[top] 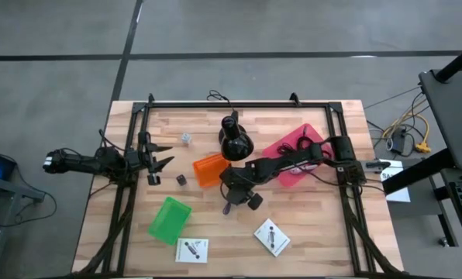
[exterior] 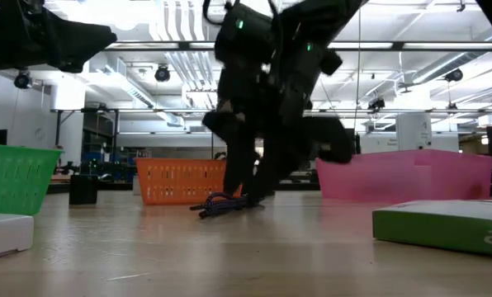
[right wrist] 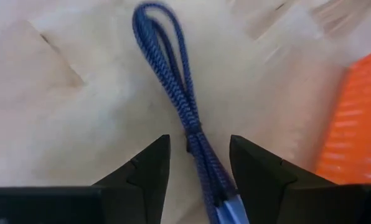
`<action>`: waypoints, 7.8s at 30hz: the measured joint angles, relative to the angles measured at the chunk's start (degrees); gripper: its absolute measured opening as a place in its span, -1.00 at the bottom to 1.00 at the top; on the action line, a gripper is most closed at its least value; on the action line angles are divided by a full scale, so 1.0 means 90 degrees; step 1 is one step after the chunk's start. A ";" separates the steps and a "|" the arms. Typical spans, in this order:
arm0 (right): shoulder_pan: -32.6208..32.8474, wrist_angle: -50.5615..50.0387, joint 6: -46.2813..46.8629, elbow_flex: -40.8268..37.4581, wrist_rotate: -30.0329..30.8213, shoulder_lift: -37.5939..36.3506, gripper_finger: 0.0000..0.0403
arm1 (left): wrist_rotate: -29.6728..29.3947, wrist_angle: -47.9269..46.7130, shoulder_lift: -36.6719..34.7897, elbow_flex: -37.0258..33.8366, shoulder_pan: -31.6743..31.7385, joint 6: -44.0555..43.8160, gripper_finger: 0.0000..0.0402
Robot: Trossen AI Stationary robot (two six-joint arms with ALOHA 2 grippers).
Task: Pick and place items into bin
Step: Put the blue charger cable into the pink bin, then put the black charger adapter into the green bin
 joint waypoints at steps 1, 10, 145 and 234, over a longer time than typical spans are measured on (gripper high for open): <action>-0.0012 0.0022 0.0004 -0.0006 -0.0015 0.0041 -0.24 | 0.0000 0.0000 0.0000 0.0000 -0.0002 0.0000 -0.32; -0.0109 0.0005 0.0055 0.0003 -0.0022 0.0092 -0.27 | 0.0000 0.0002 0.0000 0.0000 -0.0002 0.0000 -0.32; -0.2428 -0.3730 0.4512 -0.3771 0.1468 -0.5236 -0.68 | -0.0001 0.0001 0.0000 0.0000 -0.0002 -0.0002 -0.32; -0.0677 0.4563 0.2137 -0.8135 0.3165 -1.1519 -0.72 | -0.0184 0.0459 0.1863 0.0345 0.0001 -0.1058 0.09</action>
